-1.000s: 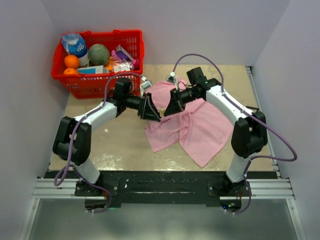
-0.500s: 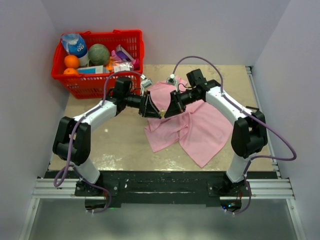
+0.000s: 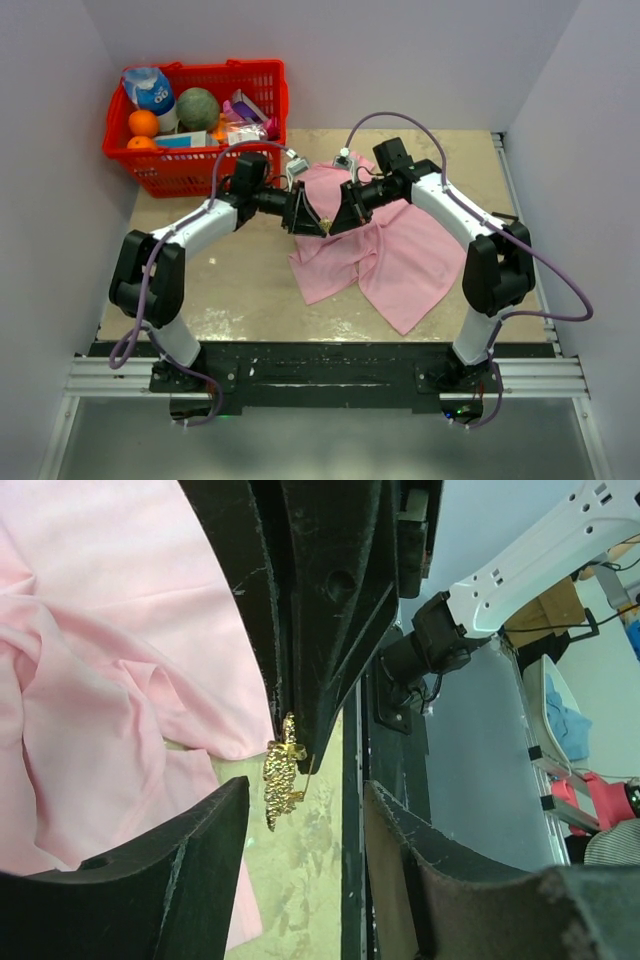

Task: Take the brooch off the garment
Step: Close the brooch.

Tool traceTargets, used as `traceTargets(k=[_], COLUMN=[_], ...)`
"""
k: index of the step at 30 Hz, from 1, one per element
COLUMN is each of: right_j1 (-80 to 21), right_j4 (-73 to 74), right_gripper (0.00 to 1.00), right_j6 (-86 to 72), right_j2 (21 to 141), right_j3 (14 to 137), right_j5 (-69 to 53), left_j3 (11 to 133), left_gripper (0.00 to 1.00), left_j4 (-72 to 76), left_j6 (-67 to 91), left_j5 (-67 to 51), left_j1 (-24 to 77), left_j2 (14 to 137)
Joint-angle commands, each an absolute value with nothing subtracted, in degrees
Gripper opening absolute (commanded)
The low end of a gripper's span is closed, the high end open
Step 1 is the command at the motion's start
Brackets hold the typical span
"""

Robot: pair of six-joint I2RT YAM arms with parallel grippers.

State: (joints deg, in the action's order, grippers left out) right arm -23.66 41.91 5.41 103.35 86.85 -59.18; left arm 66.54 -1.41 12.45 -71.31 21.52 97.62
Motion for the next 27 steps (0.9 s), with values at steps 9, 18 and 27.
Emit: traceTargets(k=[9, 18, 27], right_j1=[-23.8, -24.0, -23.9], right_j4=[40.4, 40.6, 40.5], right_gripper=[0.0, 0.0, 0.0], right_j6=[4.9, 5.3, 5.4], right_j2=[102.3, 102.0, 101.5], right_j3=[87.2, 86.8, 86.1], right_j5=[-58.4, -58.2, -58.3], left_j3=[69.7, 69.4, 68.2], left_gripper=[0.5, 0.49, 0.44], left_j4=[2.0, 4.7, 6.9], left_j6=[13.4, 16.3, 18.4], left_j5=[-72.4, -72.9, -74.0], left_j1=[22.4, 22.6, 22.6], left_j2=[99.8, 100.4, 100.5])
